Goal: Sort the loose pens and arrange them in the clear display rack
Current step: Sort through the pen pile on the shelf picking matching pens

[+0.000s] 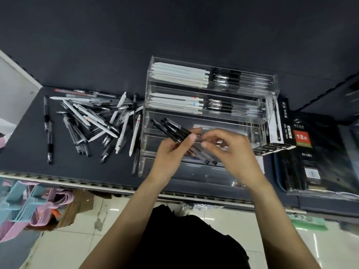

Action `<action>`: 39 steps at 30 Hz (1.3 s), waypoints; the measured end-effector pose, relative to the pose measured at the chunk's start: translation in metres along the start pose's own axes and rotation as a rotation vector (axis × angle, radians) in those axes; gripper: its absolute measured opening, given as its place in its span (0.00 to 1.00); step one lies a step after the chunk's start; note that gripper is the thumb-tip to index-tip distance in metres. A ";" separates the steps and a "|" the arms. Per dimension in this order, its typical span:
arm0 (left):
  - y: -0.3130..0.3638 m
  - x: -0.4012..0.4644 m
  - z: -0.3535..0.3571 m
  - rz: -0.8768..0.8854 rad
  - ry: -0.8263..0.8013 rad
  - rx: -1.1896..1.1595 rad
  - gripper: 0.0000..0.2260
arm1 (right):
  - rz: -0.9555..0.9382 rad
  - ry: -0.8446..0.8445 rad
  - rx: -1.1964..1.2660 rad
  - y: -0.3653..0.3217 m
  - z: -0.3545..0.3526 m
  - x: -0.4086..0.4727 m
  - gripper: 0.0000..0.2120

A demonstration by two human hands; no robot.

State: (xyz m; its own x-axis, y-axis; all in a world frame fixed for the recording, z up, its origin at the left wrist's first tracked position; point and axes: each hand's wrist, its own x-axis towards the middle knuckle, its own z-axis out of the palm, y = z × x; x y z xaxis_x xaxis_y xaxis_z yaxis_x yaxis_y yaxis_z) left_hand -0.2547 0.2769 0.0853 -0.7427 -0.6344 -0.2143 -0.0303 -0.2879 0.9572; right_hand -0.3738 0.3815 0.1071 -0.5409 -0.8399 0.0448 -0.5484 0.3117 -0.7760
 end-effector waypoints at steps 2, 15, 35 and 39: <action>-0.002 0.001 0.010 -0.020 0.009 0.022 0.08 | -0.003 0.130 -0.104 0.014 -0.021 -0.004 0.05; -0.011 0.014 0.010 -0.093 0.299 -0.194 0.09 | -0.268 0.205 -0.701 0.069 -0.090 0.043 0.05; -0.010 0.021 0.026 -0.082 0.254 -0.174 0.10 | -0.043 -0.034 -0.801 0.067 -0.088 0.074 0.06; -0.009 0.022 0.029 -0.078 0.243 -0.181 0.09 | -0.120 0.111 -0.725 0.055 -0.088 0.058 0.05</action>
State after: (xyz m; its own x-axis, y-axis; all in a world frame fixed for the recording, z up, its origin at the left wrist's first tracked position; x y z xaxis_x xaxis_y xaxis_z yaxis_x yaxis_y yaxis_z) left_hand -0.2901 0.2869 0.0778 -0.5600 -0.7521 -0.3473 0.0545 -0.4518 0.8904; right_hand -0.4915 0.3886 0.1220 -0.4910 -0.8487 0.1964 -0.8703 0.4681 -0.1530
